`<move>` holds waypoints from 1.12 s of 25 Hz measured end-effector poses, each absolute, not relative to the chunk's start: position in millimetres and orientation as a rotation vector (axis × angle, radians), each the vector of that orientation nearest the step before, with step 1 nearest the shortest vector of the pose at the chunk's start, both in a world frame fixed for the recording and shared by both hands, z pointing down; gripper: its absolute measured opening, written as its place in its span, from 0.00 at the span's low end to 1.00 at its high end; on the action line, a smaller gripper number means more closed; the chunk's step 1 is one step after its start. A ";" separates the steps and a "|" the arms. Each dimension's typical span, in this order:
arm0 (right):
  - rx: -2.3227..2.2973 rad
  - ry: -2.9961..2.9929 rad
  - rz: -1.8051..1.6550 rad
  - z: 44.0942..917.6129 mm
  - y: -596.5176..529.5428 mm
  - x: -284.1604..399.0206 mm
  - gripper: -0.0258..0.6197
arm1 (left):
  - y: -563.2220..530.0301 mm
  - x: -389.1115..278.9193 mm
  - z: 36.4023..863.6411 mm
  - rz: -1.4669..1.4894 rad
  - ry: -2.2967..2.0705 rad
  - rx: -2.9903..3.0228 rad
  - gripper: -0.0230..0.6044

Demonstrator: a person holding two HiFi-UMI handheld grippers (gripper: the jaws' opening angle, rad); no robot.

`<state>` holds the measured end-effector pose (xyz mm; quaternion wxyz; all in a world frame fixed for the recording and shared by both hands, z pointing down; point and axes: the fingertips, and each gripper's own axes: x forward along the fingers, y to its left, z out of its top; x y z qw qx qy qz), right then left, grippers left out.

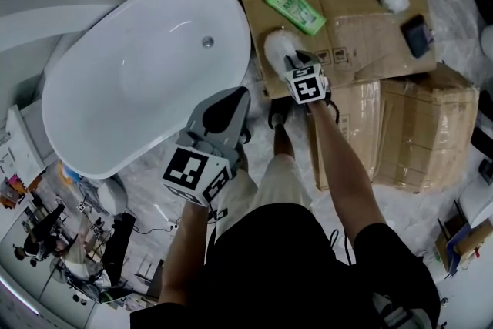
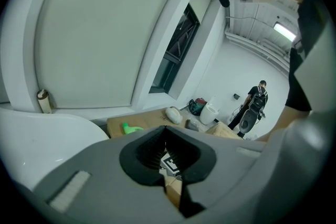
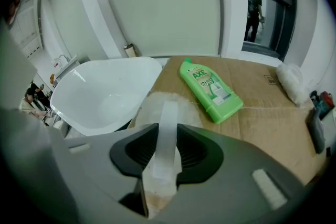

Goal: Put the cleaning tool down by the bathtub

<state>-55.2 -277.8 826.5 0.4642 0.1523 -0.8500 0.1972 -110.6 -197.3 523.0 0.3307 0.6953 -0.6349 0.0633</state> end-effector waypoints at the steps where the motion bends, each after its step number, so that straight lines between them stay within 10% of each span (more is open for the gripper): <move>1: 0.373 -2.091 0.484 825.4 -278.0 -54.8 0.19 | -197.2 -110.2 522.7 0.164 -1.660 1.816 0.03; 28: 0.430 -2.180 0.413 749.5 -273.4 -50.7 0.19 | -159.1 -108.4 489.4 0.175 -1.711 1.854 0.03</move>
